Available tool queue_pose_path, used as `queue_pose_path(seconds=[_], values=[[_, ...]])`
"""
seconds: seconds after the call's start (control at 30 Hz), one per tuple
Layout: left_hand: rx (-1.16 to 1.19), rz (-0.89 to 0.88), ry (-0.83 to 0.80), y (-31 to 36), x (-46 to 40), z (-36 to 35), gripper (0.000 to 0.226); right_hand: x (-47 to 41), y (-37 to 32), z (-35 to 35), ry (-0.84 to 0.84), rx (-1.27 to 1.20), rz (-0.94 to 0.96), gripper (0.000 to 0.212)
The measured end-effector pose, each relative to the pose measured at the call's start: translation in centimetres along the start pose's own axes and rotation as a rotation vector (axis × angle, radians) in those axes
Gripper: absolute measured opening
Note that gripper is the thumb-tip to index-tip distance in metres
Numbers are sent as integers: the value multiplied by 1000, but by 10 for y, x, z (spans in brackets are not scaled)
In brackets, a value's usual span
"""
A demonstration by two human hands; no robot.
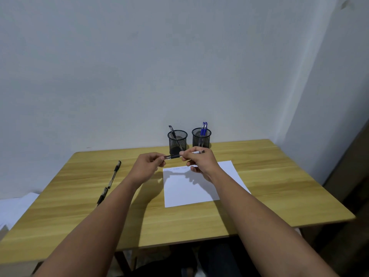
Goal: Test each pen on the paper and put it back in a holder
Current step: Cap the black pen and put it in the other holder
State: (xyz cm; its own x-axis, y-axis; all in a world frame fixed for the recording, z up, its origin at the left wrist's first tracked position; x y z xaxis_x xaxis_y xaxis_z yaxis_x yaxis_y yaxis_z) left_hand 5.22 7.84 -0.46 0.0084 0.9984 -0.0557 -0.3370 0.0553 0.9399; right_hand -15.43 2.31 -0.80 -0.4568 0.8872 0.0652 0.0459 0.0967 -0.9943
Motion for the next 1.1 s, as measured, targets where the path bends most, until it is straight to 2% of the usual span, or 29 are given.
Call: queue_pose_path(seconds=[0.2,0.37,0.53,0.77,0.83,0.93,1.03,1.1], values=[[301,49,71,0,-2,5,21,-2,-6,4,-60,36,-69,33],[420,62,133,7,-5,6,19,1,-2,-2,-168,154,-116,12],[365,90,147,11,-11,3,25,-7,2,-10,-142,144,-64,5],[222,114,168,15,-25,-5,25,-21,19,-6,-70,180,19,8],[141,100,103,17,-33,-3,23,-24,16,-1,-88,300,50,6],[46,34,27,22,-48,2,22,-42,3,7,-132,622,80,7],[28,-15,192,19,-66,14,22,-72,-28,23,-10,720,163,6],[-20,26,240,7,-78,12,42,-91,-51,36,115,661,223,8]])
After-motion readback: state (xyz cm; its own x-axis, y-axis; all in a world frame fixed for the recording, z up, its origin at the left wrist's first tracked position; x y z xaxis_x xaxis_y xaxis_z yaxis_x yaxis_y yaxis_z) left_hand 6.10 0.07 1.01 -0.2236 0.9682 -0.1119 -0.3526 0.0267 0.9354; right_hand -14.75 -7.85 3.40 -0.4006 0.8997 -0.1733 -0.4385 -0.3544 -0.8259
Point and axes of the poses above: each hand's wrist, its own x-axis away from the middle knuckle, its own z-axis out of the back of the hand, y = z × x, the point moved 5 cm from there along -x, towards the middle knuckle, and after that the axes turned 11 degrees about -y, right-handed, at the moved point
